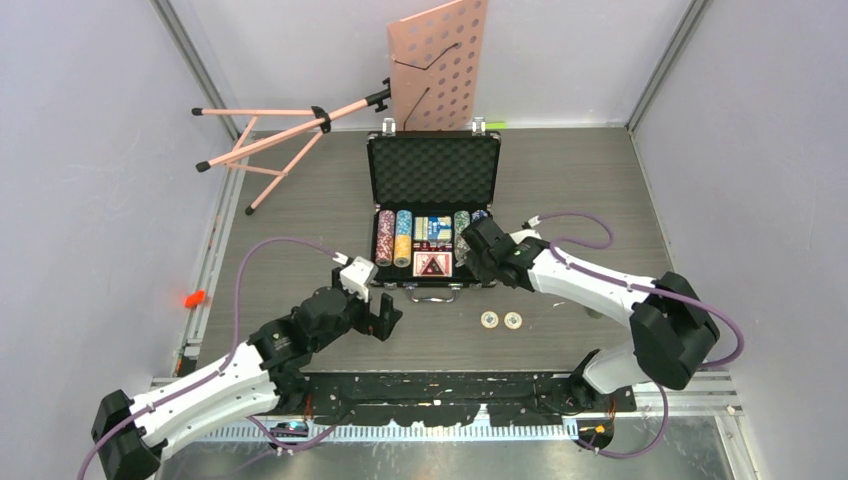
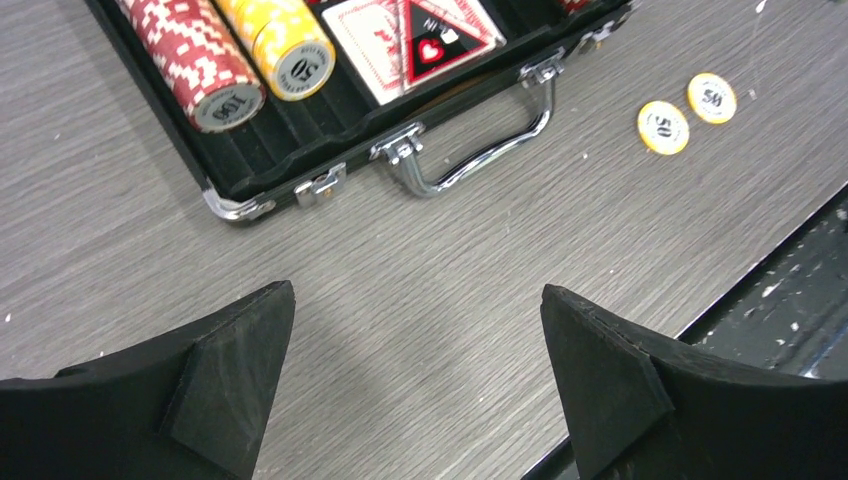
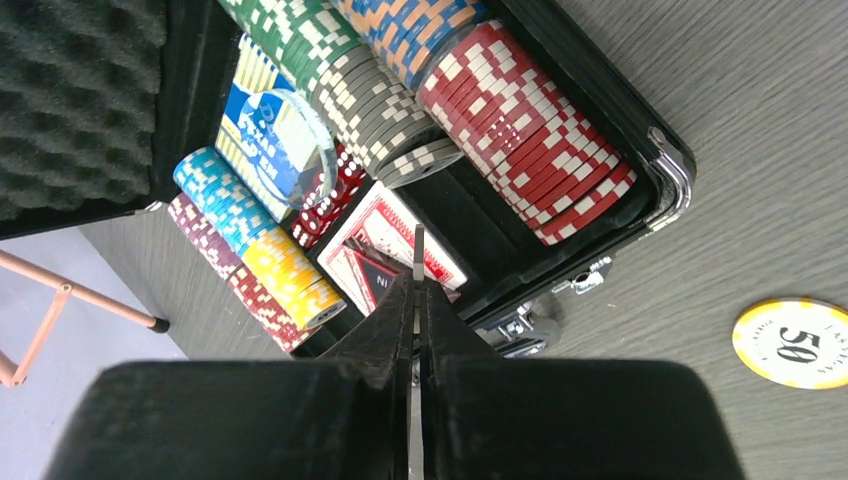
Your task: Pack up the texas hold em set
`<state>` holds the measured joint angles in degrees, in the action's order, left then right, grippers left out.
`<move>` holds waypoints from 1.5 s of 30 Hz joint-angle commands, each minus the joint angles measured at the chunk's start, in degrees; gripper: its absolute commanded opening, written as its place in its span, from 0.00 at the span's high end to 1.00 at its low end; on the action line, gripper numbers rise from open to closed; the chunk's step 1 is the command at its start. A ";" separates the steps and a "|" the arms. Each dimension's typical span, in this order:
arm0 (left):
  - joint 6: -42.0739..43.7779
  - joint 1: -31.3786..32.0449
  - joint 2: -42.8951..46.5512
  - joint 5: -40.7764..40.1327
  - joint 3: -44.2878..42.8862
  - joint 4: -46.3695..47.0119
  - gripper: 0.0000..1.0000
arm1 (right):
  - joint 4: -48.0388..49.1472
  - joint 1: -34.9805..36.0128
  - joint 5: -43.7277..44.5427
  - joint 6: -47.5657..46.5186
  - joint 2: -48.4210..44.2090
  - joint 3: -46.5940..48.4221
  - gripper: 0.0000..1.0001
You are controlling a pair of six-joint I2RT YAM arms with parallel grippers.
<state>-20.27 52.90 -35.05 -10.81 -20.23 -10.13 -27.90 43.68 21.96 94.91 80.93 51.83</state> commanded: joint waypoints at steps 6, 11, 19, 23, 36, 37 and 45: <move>0.79 0.18 5.62 -2.84 4.79 3.49 0.03 | 6.80 -1.51 3.03 4.06 4.12 -0.93 0.99; 0.59 0.18 6.58 -2.60 5.43 3.98 0.03 | 7.61 -3.40 3.71 3.19 5.50 0.11 0.86; 0.41 0.18 5.20 -2.23 5.05 4.07 0.03 | 9.63 -4.34 2.35 1.33 7.49 1.25 0.66; 0.32 0.18 5.46 -2.11 5.11 3.89 0.03 | 9.80 -4.39 1.51 -0.46 7.31 1.57 0.65; 0.24 0.18 6.35 -2.20 5.46 3.92 0.02 | 0.53 -3.74 -11.20 -40.40 6.46 9.60 0.71; 0.23 0.18 6.16 -2.18 5.46 3.96 0.02 | -0.67 -3.35 -11.74 -41.86 6.66 9.51 0.62; 0.28 0.18 5.28 -1.94 5.29 4.15 0.02 | -5.46 -2.29 -12.62 -52.16 8.99 10.44 0.58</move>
<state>-20.34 52.90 -29.45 -12.38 -14.74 -9.21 -30.79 41.10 10.37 50.61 88.79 61.01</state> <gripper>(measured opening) 0.974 0.455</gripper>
